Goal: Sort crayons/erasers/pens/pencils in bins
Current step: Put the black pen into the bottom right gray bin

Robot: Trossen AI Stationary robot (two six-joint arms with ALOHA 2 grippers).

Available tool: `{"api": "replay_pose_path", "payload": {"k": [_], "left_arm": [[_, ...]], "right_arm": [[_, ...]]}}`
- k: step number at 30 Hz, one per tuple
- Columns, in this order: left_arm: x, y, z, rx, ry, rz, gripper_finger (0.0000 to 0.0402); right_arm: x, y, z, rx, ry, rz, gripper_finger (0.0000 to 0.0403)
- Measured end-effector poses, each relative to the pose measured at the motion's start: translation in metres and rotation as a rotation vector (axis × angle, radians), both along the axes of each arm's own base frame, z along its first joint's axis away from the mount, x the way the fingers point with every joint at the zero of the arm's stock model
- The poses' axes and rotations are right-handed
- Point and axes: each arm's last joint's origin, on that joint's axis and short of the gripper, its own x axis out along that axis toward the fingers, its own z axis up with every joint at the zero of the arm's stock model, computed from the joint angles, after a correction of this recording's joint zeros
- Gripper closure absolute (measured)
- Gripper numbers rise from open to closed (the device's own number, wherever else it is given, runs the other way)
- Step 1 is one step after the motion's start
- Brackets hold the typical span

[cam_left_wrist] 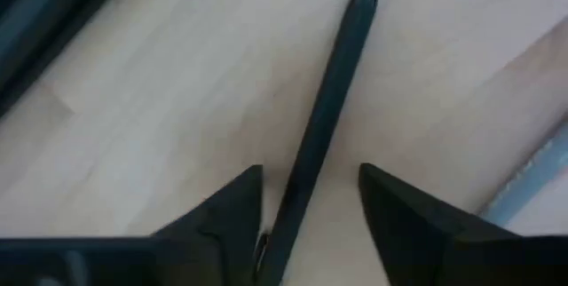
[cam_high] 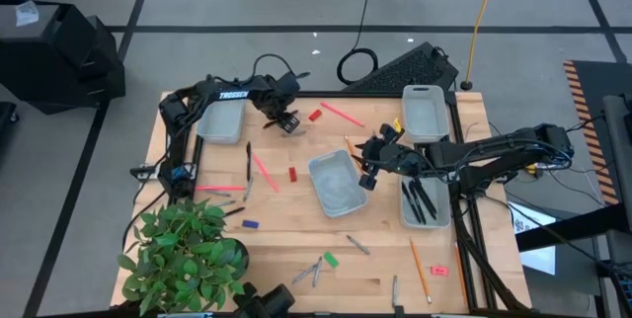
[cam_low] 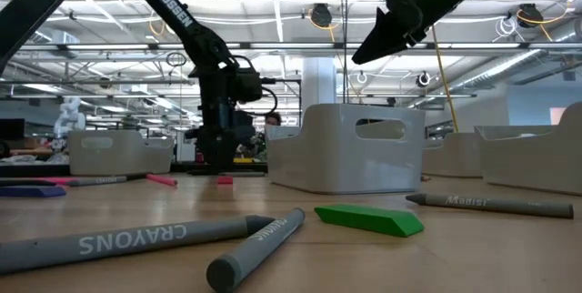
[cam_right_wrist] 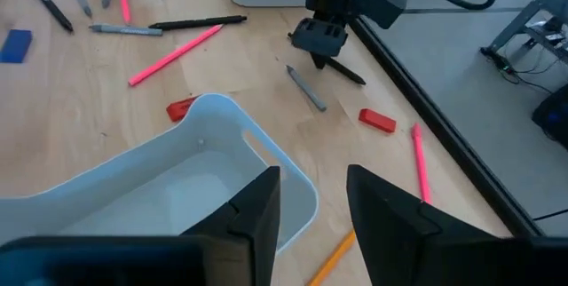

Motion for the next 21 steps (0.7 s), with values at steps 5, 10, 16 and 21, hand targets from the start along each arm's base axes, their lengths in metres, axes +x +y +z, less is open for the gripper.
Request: {"api": "replay_pose_path", "payload": {"k": [5, 10, 16, 21], "left_arm": [[-0.003, -0.003, -0.002, -0.044, 0.006, 0.007, 0.0324], [-0.003, -0.004, -0.002, -0.041, 0.012, -0.010, 0.0381], [0.000, -0.017, 0.010, -0.021, 0.010, -0.061, 0.0374], [0.010, -0.046, 0.056, 0.065, -0.100, -0.152, 0.0376]], "right_arm": [[0.001, 0.004, -0.001, 0.074, 0.006, 0.109, 0.0275], [0.001, 0.005, -0.001, 0.107, 0.007, 0.153, 0.0275], [0.001, 0.005, 0.000, 0.100, -0.004, 0.155, 0.0275], [0.002, 0.005, -0.014, 0.074, -0.156, 0.175, 0.0275]]}}
